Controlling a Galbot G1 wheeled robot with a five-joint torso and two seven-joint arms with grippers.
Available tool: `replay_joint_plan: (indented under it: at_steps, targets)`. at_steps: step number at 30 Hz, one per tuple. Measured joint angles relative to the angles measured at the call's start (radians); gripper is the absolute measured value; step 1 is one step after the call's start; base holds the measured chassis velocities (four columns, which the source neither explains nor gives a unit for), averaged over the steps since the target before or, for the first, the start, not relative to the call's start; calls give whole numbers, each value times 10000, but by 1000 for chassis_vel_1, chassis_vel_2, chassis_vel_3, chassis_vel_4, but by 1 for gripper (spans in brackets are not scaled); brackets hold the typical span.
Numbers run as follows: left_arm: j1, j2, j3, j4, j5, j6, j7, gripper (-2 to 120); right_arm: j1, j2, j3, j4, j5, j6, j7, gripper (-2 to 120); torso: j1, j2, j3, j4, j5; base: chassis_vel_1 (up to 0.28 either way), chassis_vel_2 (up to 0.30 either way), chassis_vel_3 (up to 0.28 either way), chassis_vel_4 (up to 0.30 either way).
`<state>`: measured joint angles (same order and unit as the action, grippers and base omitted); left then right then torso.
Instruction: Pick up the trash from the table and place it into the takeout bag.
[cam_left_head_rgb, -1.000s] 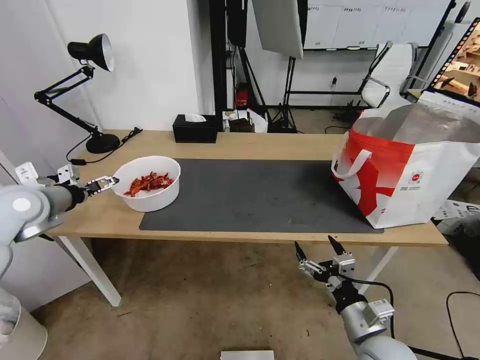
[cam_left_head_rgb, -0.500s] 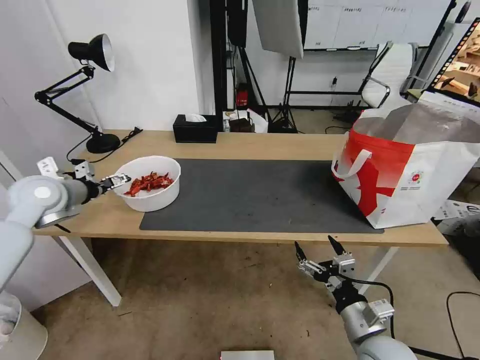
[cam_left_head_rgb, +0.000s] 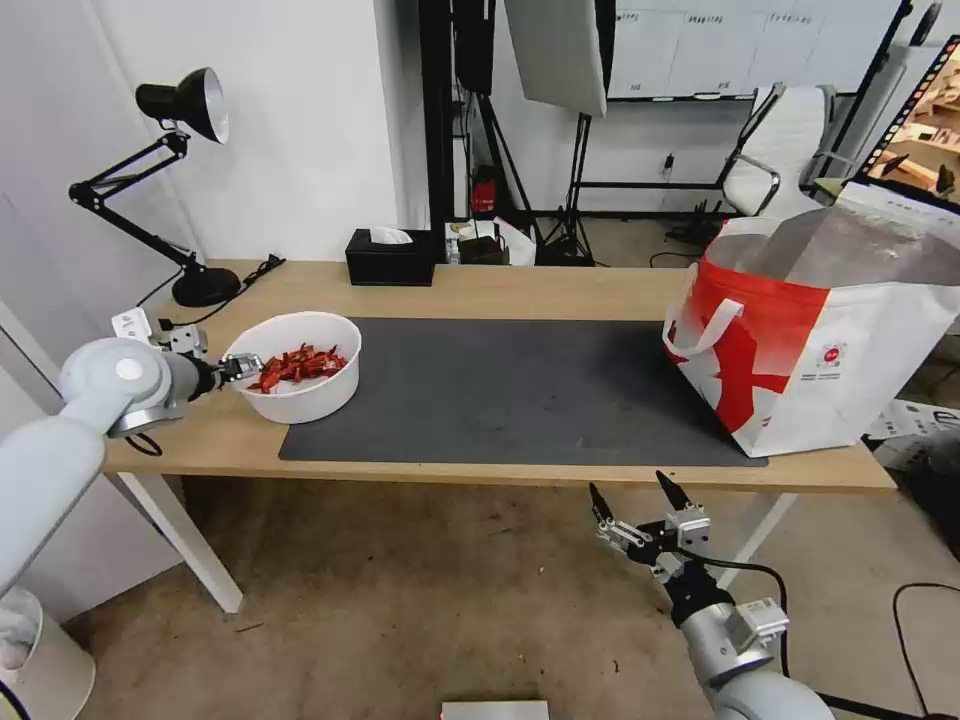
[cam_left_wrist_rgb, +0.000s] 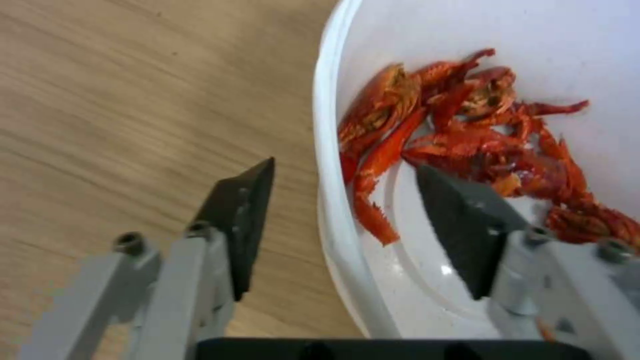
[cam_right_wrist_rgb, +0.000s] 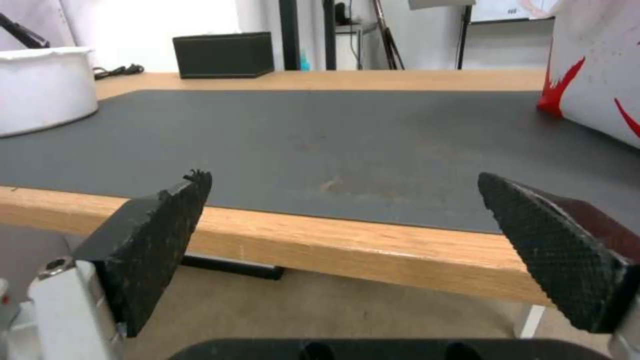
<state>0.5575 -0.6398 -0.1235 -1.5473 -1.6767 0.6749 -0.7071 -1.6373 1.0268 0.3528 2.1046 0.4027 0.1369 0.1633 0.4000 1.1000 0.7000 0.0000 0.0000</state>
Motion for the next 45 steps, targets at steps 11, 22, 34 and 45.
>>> replay_joint_plan:
  at_steps: [11,22,34,45]
  targets:
    - [26,6,-31,22,-5,60,5,15,0,-1,0,0,0,0,0,100,-1,0,0,0,0,0,0,0,0]
    - [161,13,-154,-5,3,-285,254,0,0,-1,0,0,0,0,0,100,-1,0,0,0,-1,0,0,0,0]
    - [-885,806,446,-1444,2117,-2019,2311,0,0,-1,0,0,0,0,-1,100,-1,0,0,0,1,0,0,0,0]
    - [-2338,702,1843,-1598,3047,-2632,2368,0,0,-1,0,0,0,0,-1,100,-1,0,0,-1,0,0,0,0,0]
